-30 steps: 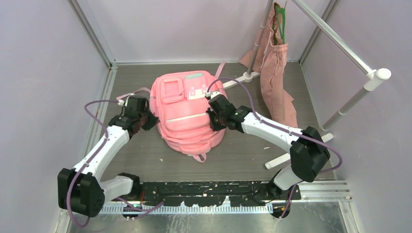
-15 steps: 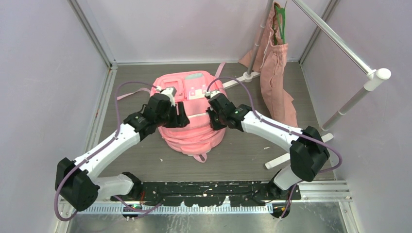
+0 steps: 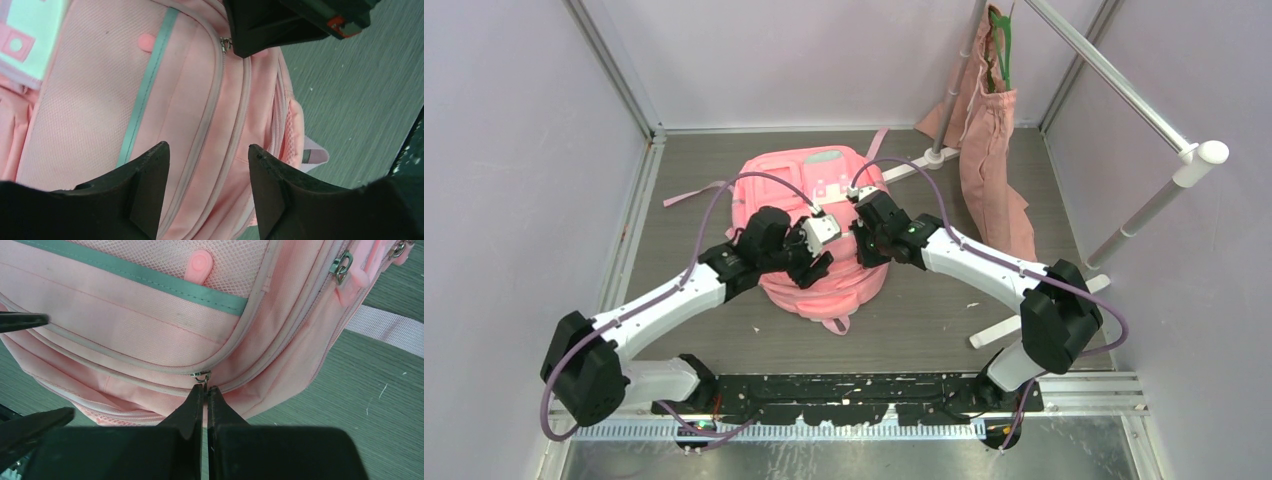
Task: Pack the student bag
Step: Zip the student bag at the center of the board.
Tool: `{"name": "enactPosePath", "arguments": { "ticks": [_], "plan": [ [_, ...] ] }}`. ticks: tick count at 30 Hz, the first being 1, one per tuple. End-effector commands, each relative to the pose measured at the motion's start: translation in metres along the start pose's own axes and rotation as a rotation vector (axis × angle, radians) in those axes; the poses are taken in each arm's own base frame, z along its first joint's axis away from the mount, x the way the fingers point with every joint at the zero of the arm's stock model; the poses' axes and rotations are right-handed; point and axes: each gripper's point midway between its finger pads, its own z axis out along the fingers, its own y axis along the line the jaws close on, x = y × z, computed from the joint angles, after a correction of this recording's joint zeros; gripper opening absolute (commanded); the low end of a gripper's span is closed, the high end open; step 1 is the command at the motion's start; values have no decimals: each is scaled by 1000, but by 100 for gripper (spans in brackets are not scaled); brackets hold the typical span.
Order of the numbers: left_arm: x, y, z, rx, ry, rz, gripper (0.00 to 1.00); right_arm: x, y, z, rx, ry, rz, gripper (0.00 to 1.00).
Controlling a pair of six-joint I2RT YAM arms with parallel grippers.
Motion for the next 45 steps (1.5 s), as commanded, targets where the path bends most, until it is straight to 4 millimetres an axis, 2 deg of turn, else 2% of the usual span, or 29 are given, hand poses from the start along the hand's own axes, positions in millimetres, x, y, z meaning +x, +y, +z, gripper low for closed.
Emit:
{"name": "enactPosePath", "arguments": {
  "ticks": [1,5,11,15,17,21,24,27,30,33,37,45],
  "plan": [
    [-26,-5,14,39,-81,186,60,-16,-4,-15,8,-55,22,1],
    [-25,-14,27,30,-71,225,61,-16,-4,-16,4,-55,23,1],
    [-31,3,48,-66,-84,218,56,-17,-1,-16,-13,-57,29,1],
    [-25,9,58,-109,-116,214,53,-16,-2,-17,-37,-59,58,1],
    [-19,16,63,-146,-84,213,45,-15,-6,-19,-38,-63,76,1],
    [-3,20,75,-137,4,231,3,-14,-6,-25,-65,-59,84,1],
    [2,18,81,-118,48,208,0,-13,-10,-27,-56,-55,79,1],
    [-3,19,75,-144,9,162,0,-10,-17,-26,-30,-46,67,1],
    [-15,22,58,-195,-135,99,0,-9,-34,-20,39,-47,66,1],
    [-7,19,47,-198,-166,71,0,-12,-45,-16,65,-55,85,1],
    [-1,14,36,-169,-144,64,0,-23,-56,-16,108,-66,69,1],
    [-2,-7,21,-51,-179,28,0,-50,-71,-14,187,-103,34,1]
  ]
}}
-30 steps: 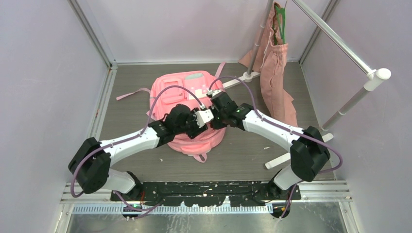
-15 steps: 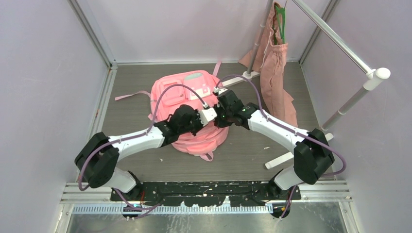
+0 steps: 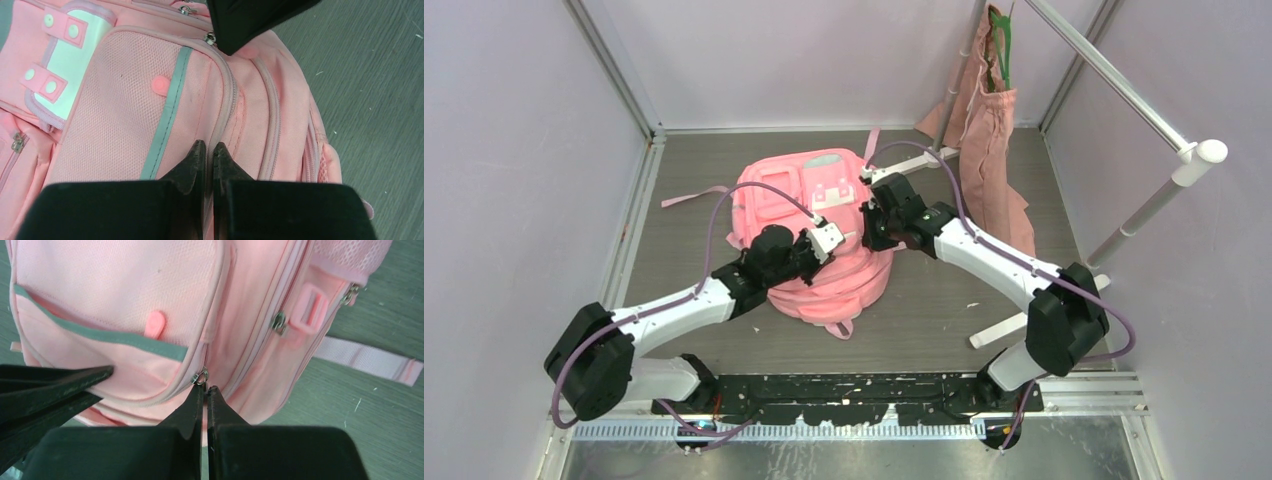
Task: Pack the student bag
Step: Zip the student bag at the center of the board.
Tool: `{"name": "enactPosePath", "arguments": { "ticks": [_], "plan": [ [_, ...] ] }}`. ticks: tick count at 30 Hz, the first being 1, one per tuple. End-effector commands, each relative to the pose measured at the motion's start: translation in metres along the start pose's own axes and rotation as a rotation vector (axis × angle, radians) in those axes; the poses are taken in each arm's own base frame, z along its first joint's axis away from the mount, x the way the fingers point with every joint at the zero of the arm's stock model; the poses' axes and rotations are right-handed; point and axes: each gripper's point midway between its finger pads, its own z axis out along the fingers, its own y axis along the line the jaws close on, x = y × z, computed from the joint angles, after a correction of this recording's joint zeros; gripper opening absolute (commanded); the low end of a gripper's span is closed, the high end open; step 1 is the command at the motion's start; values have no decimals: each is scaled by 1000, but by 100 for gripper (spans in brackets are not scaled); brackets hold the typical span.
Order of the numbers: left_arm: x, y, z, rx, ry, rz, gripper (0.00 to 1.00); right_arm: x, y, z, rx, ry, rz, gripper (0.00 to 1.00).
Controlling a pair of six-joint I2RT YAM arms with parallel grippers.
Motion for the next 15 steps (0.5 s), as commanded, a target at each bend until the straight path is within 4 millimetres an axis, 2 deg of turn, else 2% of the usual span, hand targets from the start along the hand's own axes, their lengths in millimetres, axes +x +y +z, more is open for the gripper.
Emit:
{"name": "enactPosePath", "arguments": {
  "ticks": [1,3,12,15],
  "plan": [
    [0,-10,-17,53,-10,-56,0,-28,-50,2,202,-50,-24,1],
    [2,-15,-19,77,-8,-56,0,-38,-50,9,177,-70,-13,1],
    [2,-26,-25,130,-7,-73,0,-84,-73,45,161,-125,-49,1],
    [4,-27,-27,135,12,-74,0,-94,-76,44,164,-124,-62,1]
  ]
}}
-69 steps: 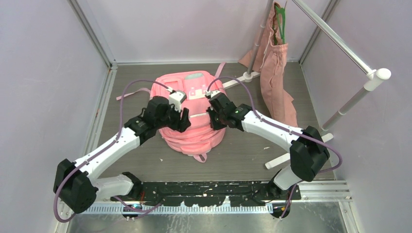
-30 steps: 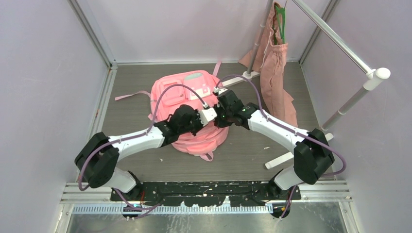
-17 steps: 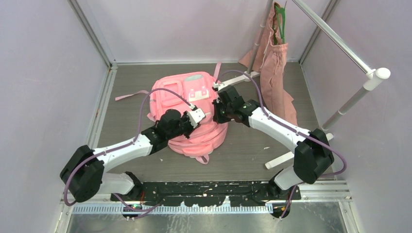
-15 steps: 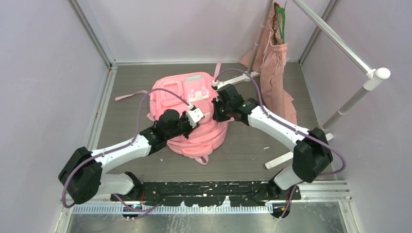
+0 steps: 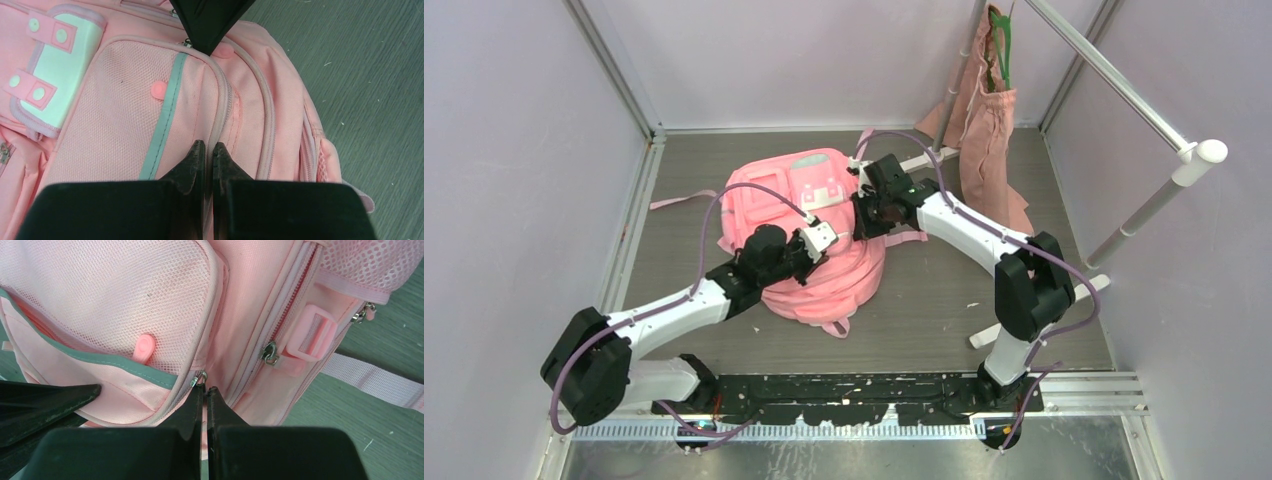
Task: Pack the student bag
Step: Zip the student bag at the center of the board.
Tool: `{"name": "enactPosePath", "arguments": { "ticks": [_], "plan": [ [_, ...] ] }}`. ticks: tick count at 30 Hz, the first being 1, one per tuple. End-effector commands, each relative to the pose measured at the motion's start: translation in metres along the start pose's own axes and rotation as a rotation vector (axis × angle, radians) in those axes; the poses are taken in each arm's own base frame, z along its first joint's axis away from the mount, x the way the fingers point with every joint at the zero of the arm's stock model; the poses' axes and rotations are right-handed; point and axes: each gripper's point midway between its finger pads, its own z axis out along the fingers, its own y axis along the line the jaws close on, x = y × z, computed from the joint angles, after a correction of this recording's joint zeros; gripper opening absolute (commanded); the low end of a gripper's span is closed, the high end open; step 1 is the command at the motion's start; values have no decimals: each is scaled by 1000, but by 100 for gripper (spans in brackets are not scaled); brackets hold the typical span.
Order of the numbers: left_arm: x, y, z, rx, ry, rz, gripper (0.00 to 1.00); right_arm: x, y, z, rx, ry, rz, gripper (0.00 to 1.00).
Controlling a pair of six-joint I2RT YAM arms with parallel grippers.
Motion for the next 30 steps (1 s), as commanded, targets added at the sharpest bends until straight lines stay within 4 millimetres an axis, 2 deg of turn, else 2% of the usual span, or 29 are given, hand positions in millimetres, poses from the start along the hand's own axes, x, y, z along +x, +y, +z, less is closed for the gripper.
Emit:
{"name": "enactPosePath", "arguments": {
  "ticks": [1,7,10,13,16,17,22,28,29,30],
  "plan": [
    [-2,-29,-18,123,15,-53,0,-79,-72,-10,241,-241,-41,1],
    [-5,-33,-25,137,8,-63,0,-73,-34,-33,40,-199,-158,1],
    [-5,-39,-29,165,1,-74,0,-78,-32,-41,35,-190,-199,1],
    [-5,-40,-32,161,-9,-87,0,-90,-41,-38,95,-202,-167,18],
    [-2,-39,-35,148,-19,-74,0,-89,-39,-39,92,-183,-114,42],
    [0,-37,-37,134,-22,-68,0,-90,-37,-45,89,-203,-100,46],
    [-4,-32,-45,96,-77,-37,0,-78,-31,-71,71,-295,-14,55],
    [-5,-40,-51,136,-107,-27,0,-44,-29,-87,59,-308,89,61],
    [-7,-39,-53,126,-113,-38,1,-41,-31,-89,72,-314,109,62],
    [-10,-35,-54,98,-120,-60,9,-39,-32,-92,82,-319,127,64]
  ]
}}
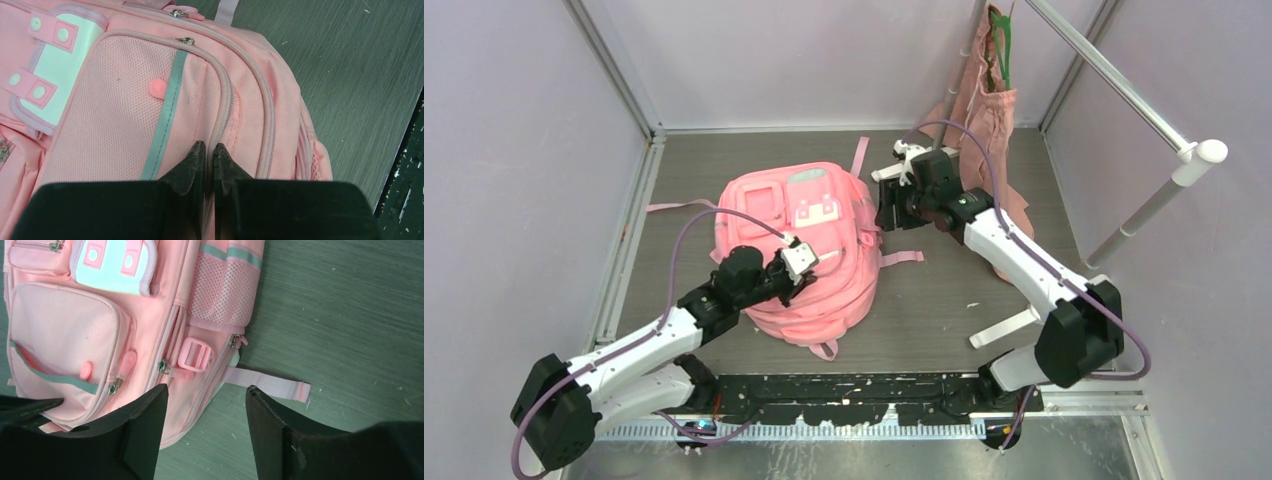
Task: Pack the student bag
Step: Zip the student bag at the center of the board, then reset both arms
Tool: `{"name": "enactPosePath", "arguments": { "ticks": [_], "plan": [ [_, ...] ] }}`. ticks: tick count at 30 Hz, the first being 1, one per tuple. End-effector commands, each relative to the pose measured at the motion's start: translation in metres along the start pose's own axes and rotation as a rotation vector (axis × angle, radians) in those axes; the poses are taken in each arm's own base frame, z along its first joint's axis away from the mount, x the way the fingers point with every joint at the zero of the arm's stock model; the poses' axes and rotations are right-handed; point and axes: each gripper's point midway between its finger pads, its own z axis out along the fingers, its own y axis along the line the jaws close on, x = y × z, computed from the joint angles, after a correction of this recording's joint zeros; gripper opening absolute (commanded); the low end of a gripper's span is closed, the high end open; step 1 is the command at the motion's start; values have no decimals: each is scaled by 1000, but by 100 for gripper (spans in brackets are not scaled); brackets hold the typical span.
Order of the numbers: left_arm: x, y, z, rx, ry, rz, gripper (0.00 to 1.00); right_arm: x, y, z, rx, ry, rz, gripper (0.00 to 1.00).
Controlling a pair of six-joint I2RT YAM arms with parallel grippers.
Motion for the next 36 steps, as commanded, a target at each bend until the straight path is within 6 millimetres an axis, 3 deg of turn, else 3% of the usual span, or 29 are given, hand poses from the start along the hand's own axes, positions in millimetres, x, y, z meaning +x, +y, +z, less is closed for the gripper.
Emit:
{"name": "enactPosePath", "arguments": {
  "ticks": [1,2,6,8,9,15,18,22,27,36],
  "plan": [
    [-26,-6,-9,6,-91,-75,28,-18,1,-23,31,-129,95,67],
    [-30,0,-11,-28,-101,-100,40,-17,-2,-26,48,-136,108,69],
    [-51,21,-27,-158,-147,-149,69,-15,-25,-43,186,-179,161,78],
    [-63,46,-42,-312,-158,-260,89,-12,-31,-55,223,-199,187,80],
    [-68,57,-51,-375,-142,-301,95,-10,-32,-61,230,-210,195,82],
    [-93,94,-91,-526,74,-483,100,6,-37,-96,250,-256,222,96],
    [-91,106,-99,-568,203,-576,100,8,-45,-111,299,-282,240,99],
    [-86,107,-90,-582,264,-666,99,3,-63,-129,393,-372,288,100],
    [-85,111,-101,-655,199,-713,100,-1,-70,-147,421,-479,355,100],
    [-82,95,-117,-623,126,-737,97,-4,-75,-164,448,-532,391,100]
  ]
}}
